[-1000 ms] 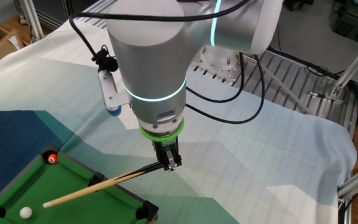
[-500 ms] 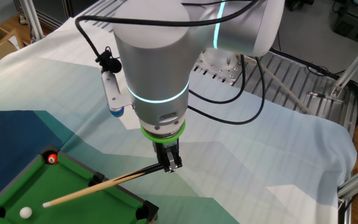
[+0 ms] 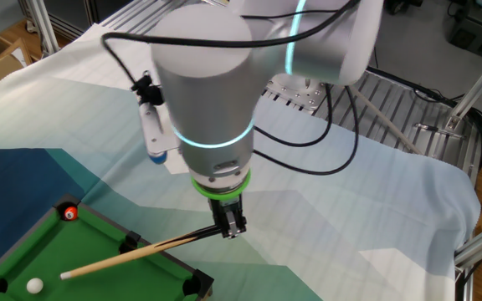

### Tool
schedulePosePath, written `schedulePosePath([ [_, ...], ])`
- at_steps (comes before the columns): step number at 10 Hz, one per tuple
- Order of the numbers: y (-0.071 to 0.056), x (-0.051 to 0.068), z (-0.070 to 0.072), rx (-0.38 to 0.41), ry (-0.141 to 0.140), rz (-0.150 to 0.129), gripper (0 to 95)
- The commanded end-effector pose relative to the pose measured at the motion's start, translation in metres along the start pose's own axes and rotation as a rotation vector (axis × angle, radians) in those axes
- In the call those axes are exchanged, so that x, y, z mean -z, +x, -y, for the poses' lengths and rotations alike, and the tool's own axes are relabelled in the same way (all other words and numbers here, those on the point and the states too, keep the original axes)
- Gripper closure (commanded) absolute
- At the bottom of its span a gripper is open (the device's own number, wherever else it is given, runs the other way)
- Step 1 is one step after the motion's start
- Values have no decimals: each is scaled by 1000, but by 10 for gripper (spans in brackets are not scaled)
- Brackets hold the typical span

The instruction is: Hit the pool ball

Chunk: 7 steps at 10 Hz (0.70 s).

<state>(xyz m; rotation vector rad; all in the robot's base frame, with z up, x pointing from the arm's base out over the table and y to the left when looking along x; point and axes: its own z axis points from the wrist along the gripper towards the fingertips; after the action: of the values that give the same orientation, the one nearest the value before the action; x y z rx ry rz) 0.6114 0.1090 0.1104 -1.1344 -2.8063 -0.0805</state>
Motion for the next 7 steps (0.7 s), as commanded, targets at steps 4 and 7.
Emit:
schedulePosePath([
  [4, -3, -2, -4, -13, -7, 6, 950],
  [7, -8, -1, -8, -5, -4, 10, 950],
])
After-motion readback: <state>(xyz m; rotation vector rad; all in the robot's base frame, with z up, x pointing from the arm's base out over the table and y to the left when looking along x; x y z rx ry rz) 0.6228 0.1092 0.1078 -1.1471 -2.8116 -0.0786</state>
